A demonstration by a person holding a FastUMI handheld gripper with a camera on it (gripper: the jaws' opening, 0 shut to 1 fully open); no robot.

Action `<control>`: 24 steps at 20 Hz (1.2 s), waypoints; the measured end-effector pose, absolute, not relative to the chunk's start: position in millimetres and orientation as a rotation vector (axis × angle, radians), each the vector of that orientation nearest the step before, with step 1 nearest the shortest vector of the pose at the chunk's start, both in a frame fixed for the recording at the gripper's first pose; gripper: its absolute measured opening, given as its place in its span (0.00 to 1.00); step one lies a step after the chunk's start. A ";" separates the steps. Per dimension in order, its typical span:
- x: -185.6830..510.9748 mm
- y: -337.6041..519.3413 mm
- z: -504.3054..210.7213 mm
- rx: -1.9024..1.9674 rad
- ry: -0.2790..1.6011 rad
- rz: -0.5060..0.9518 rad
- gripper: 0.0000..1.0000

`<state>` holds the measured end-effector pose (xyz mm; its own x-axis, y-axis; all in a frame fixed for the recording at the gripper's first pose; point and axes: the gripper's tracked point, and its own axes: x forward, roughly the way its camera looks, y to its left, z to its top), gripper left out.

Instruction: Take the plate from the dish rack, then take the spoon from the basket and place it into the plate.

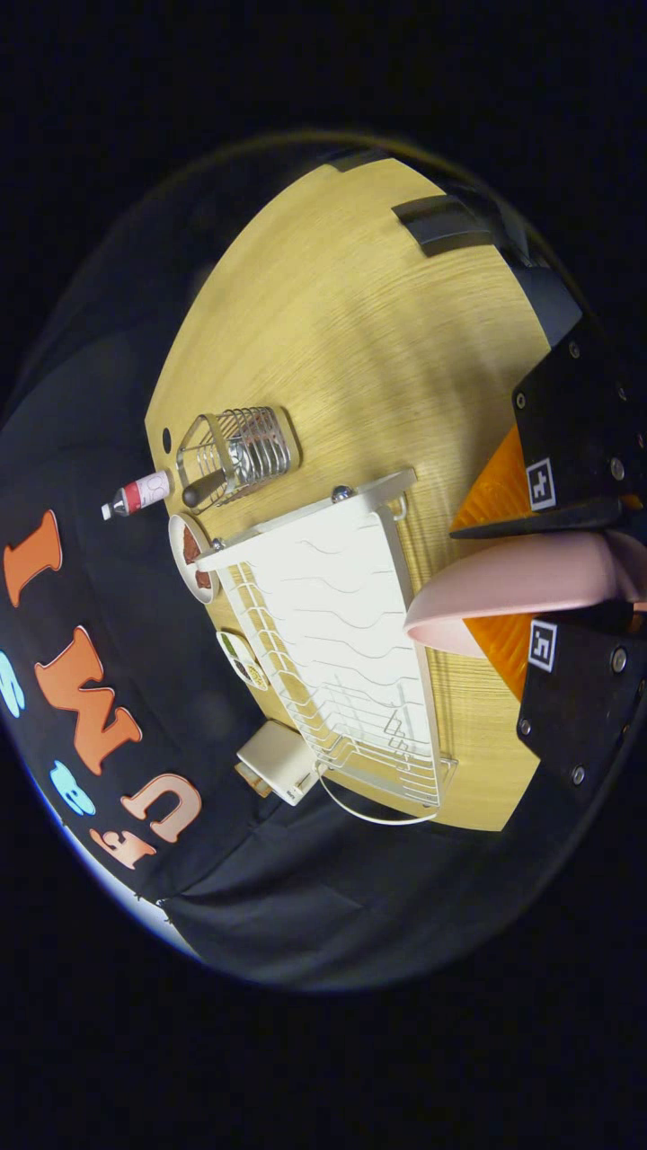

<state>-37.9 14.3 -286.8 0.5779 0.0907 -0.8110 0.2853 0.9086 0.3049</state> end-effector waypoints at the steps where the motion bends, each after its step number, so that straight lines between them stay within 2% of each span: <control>1: -38.1 15.3 -288.7 0.425 0.955 -0.116 0.30; 10: -33.5 4.8 -308.8 0.363 0.961 -0.126 0.33; 14: -22.5 -4.1 -296.6 0.365 0.890 -0.139 0.33; 16: -19.5 -14.7 -284.6 0.327 0.844 -0.146 0.36; 24: 11.3 -49.2 -215.8 0.184 0.558 -0.178 0.59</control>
<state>11.3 -49.2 -215.8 0.8336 -0.1169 -0.5398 0.2167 0.9682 0.1250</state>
